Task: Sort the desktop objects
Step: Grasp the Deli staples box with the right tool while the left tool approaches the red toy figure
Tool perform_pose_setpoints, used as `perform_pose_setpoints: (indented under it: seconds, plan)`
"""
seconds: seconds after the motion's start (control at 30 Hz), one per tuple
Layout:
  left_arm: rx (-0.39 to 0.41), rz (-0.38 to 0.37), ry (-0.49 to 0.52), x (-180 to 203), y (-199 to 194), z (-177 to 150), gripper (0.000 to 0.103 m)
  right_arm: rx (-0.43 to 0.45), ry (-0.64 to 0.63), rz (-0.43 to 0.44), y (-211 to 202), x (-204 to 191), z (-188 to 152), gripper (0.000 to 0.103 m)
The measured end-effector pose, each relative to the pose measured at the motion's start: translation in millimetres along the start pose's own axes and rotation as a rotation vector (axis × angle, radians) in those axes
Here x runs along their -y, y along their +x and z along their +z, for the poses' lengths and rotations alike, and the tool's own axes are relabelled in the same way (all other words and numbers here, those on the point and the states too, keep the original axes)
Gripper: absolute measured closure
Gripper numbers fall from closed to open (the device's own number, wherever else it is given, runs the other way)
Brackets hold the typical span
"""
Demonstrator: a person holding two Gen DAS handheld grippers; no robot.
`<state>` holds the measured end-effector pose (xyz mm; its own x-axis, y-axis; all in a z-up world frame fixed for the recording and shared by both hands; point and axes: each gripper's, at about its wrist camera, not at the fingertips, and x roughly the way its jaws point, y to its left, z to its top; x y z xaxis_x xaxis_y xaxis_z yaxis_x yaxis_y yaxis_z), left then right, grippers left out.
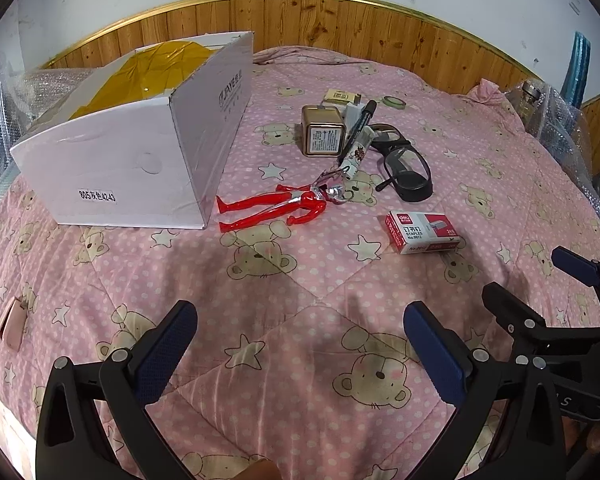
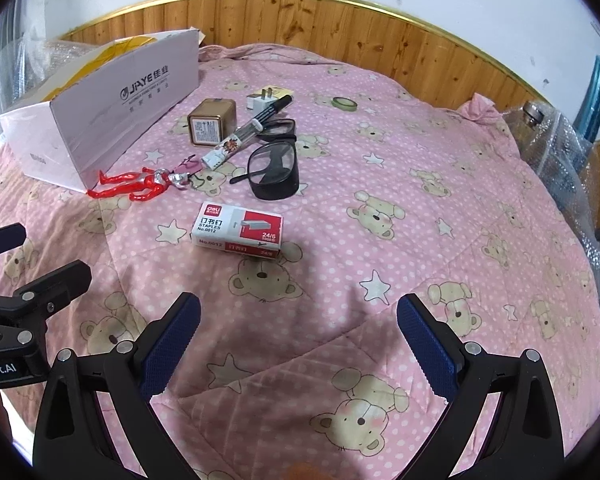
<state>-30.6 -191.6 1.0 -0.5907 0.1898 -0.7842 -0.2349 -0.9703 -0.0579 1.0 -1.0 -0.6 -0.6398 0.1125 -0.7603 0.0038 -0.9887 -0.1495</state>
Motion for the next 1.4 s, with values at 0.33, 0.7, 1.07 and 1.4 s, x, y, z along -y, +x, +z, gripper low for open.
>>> perform_pose_setpoints:
  seconds: [0.33,0.7,1.07,1.4]
  plan:
    - [0.04,-0.021,-0.011,-0.4,-3.2,-1.1,0.0,-0.031,0.001,0.129,11.5,5.6,-1.3,0.004]
    - [-0.006,-0.055,0.04,12.3,1.7,-5.0,0.025,-0.015,-0.043,0.144,9.8,1.3,-7.7,0.005]
    - [-0.047,-0.024,0.095,22.4,3.3,-7.5,0.042,-0.02,-0.042,0.21,9.1,7.4,-6.8,0.005]
    - [-0.029,-0.035,0.096,25.0,-2.8,-5.1,0.065,-0.044,-0.056,0.188,11.9,-3.3,-9.6,0.087]
